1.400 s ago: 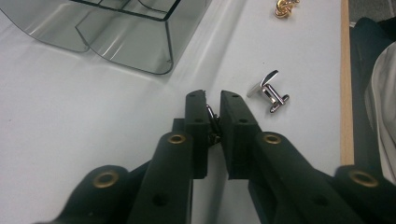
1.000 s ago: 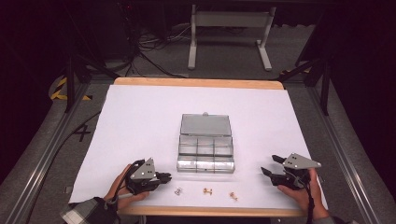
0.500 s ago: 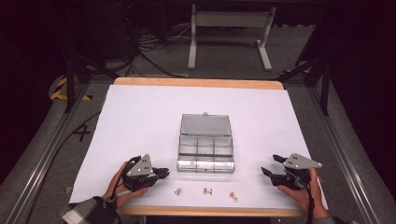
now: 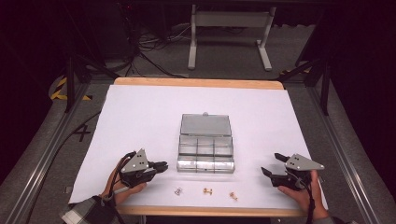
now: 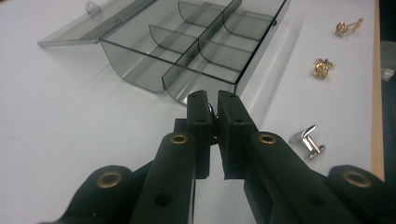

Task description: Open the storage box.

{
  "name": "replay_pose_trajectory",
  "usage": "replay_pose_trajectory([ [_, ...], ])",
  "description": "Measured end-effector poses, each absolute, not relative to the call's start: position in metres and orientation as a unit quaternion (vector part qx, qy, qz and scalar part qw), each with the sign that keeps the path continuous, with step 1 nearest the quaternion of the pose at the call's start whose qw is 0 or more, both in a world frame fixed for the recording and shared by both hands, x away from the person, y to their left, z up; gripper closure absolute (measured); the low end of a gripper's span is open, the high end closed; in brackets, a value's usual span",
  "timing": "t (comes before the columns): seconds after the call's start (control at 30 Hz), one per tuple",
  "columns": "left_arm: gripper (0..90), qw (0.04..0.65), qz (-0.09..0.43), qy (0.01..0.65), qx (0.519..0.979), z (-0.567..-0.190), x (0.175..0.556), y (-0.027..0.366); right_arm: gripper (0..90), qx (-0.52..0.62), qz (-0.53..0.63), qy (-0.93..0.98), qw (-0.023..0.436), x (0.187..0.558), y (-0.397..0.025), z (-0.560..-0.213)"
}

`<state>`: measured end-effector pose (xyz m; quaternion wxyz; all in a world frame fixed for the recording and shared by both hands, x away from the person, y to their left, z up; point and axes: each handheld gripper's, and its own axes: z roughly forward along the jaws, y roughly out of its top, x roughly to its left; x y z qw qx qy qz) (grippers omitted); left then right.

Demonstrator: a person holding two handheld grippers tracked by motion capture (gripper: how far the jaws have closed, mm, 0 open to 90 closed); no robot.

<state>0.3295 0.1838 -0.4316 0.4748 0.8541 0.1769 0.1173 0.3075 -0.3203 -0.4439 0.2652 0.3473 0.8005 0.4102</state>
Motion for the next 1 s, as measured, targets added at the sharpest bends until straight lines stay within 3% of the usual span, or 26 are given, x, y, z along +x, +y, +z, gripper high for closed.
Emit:
replay_pose_trajectory([
  [1.0,84.5,0.491,0.107,0.154,0.851,-0.42,0.357,0.137,16.2,0.363,0.441,0.763,0.302,0.309,-0.318,-0.443],
])
